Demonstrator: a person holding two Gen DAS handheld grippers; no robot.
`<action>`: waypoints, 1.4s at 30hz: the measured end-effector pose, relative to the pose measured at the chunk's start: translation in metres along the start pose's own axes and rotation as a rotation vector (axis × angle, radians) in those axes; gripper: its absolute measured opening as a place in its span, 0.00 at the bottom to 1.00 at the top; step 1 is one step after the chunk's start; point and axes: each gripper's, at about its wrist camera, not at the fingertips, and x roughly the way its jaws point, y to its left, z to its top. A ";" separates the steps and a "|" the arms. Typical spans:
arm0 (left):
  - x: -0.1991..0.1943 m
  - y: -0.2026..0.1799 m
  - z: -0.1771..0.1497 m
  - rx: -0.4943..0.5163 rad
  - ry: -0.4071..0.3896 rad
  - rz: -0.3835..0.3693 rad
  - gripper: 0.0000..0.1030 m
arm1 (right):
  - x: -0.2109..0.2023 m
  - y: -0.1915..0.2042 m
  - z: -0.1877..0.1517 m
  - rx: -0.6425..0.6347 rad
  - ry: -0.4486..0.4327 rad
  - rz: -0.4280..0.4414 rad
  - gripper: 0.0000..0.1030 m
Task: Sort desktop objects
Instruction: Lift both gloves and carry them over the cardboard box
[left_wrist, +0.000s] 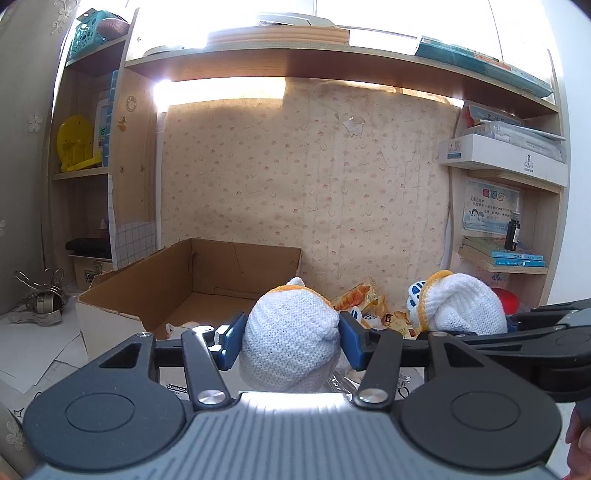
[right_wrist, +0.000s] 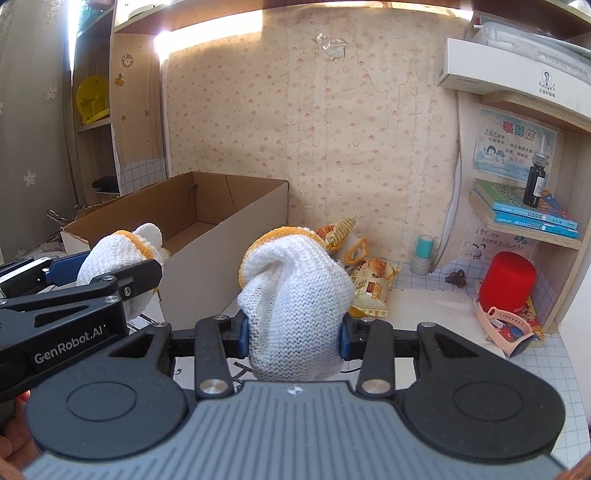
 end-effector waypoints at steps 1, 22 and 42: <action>-0.001 0.002 0.001 -0.002 -0.003 0.003 0.55 | 0.000 0.003 0.002 -0.004 -0.004 0.003 0.40; 0.006 0.076 0.021 -0.029 -0.042 0.129 0.55 | 0.033 0.085 0.052 -0.090 -0.041 0.121 0.40; 0.045 0.126 0.022 -0.050 0.002 0.167 0.55 | 0.116 0.134 0.080 -0.127 0.019 0.150 0.40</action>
